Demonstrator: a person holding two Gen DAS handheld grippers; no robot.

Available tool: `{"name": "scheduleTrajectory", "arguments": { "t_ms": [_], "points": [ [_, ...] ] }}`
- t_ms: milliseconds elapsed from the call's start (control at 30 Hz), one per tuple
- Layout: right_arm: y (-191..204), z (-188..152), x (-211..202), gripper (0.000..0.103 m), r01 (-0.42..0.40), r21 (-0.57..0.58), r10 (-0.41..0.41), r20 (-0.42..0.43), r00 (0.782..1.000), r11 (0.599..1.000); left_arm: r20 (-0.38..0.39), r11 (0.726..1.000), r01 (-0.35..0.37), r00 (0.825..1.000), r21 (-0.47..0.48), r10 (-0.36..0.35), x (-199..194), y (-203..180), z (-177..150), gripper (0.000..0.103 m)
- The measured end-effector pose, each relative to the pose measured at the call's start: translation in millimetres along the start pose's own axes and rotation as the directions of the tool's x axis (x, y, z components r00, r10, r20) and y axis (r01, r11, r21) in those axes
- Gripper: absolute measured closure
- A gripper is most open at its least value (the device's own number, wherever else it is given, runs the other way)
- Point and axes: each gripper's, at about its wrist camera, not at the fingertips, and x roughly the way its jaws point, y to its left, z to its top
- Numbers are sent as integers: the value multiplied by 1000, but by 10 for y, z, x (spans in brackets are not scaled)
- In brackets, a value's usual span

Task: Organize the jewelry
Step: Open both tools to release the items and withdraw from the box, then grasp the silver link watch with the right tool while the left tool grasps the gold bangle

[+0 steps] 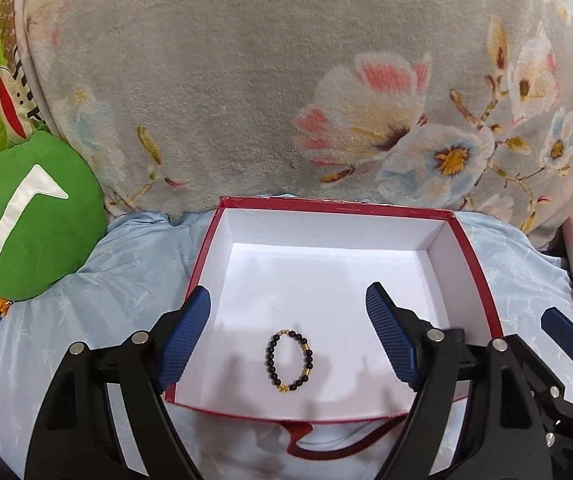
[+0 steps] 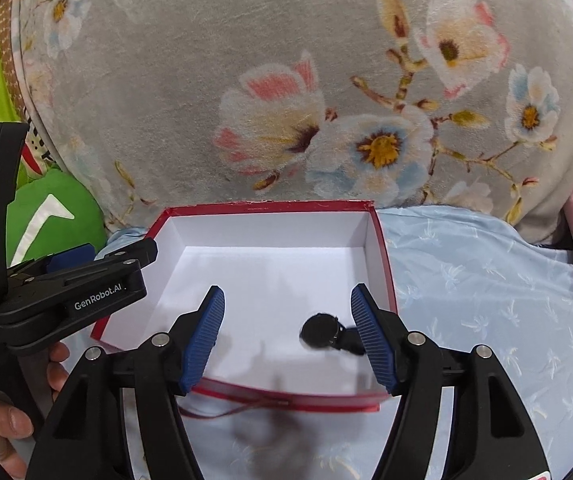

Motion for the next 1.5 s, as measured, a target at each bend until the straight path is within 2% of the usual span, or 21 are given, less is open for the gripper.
{"name": "scheduleTrajectory", "arguments": {
  "t_ms": [167,333,567,767,1067,1267,1500],
  "points": [
    [-52,-138,-268,38,1,25,-1,-6,1000,1000,-10,1000,17,1000,-6,-17,-234,2,-115,25],
    [-179,-408,-638,38,44,4,-44,-18,999,999,-52,1000,21,998,-17,-22,-518,161,-420,25],
    [-476,-1026,-1025,38,74,24,-70,-115,991,997,-141,999,0,990,-37,-5,-775,439,-1073,25],
    [-527,-1539,-1194,38,56,67,-42,-202,979,996,-250,991,-9,968,-133,-25,-872,697,-1659,25],
    [-253,-2027,-1078,38,-10,68,30,-298,954,998,-340,983,-43,940,-177,-20,-959,836,-2195,25],
    [-120,-2194,-857,40,-22,62,42,-338,940,998,-354,986,-32,935,-165,-29,-1016,794,-2306,25],
    [-175,-2255,-681,42,-4,106,42,-364,930,994,-367,989,-16,930,-149,-40,-989,726,-2340,25]
  ]
}}
